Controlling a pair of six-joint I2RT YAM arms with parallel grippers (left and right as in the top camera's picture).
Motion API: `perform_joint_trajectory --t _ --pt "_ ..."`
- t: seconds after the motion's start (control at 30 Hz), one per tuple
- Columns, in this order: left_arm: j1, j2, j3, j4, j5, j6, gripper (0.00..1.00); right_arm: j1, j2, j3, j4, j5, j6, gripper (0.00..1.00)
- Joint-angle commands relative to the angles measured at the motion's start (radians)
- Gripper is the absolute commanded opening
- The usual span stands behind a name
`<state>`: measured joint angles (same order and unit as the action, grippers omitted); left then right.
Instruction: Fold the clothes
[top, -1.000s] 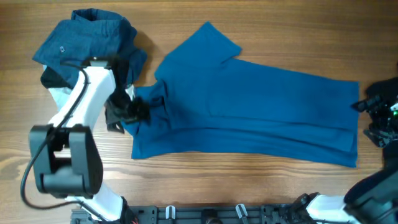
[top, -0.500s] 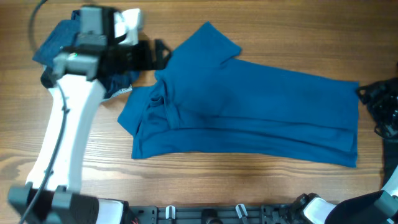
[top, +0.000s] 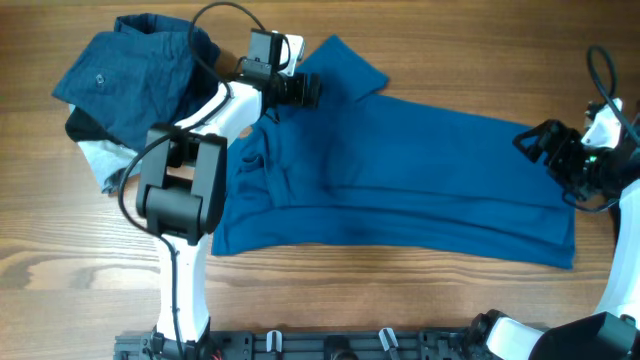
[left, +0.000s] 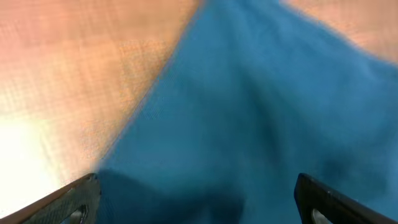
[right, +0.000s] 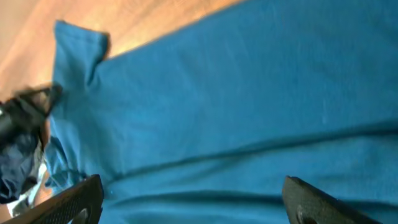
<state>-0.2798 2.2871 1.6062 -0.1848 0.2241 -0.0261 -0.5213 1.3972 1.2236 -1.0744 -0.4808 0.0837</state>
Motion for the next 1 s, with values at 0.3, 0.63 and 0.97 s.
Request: perform_joint_trajectory --t 0.3,0.63,0.97 --pt "-0.044 0.146 0.036 0.085 -0.093 0.198 0.52 0.006 0.006 0.011 -0.033 0.037 0.076 0.91" --pt "-0.080 -0.044 0.038 -0.168 -0.201 0.256 0.04 0.006 0.006 0.011 0.094 0.062 0.074 0.91" --pt "-0.078 -0.345 0.038 -0.438 -0.200 0.254 0.04 0.006 0.196 0.011 0.470 0.196 0.076 0.74"
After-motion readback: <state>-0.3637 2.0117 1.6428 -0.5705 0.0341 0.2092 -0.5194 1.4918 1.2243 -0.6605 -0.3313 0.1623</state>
